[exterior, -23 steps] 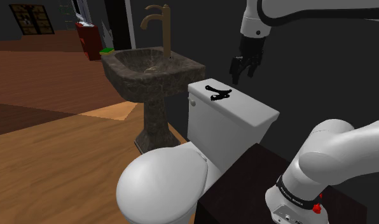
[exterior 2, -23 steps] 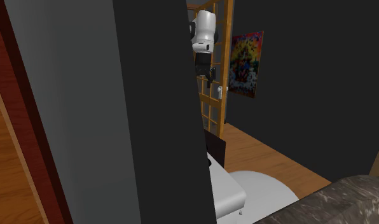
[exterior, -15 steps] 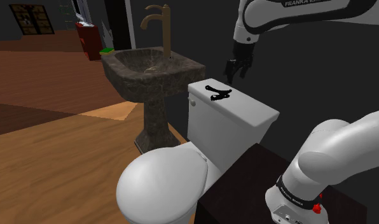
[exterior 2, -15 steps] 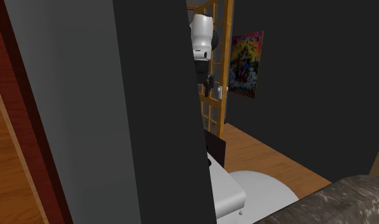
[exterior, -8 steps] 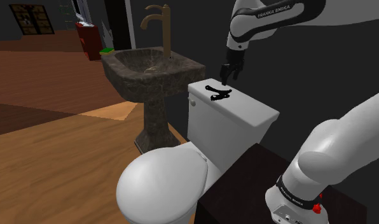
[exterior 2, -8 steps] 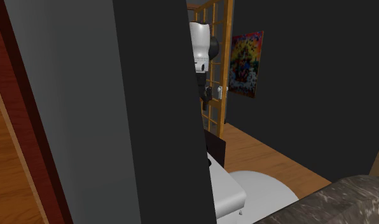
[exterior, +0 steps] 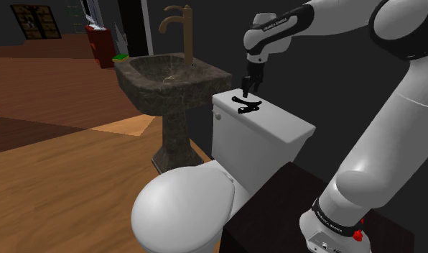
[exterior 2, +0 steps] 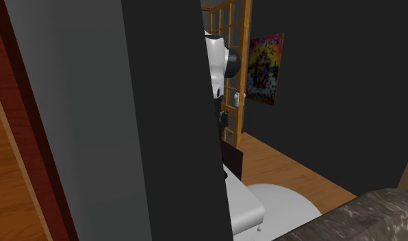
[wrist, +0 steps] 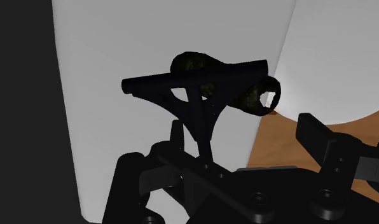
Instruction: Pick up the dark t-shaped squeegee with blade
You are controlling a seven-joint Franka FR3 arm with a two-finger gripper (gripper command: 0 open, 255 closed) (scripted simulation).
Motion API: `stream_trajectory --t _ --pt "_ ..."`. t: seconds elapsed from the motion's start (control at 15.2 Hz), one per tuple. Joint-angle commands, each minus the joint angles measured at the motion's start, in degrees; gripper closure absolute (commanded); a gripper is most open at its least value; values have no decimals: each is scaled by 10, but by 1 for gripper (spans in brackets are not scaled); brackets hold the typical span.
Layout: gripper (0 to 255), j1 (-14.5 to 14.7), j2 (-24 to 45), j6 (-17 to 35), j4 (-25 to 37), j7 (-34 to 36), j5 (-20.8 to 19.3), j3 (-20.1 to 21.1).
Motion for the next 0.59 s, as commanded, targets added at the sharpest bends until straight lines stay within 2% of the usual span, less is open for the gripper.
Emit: stream_trajectory --t 0.0,0.2,0.53 --pt "0 -5 50 7 38 -32 21 -7" --pt "0 -15 105 9 84 -64 46 -10" --pt "0 -17 119 44 62 -68 52 -8"
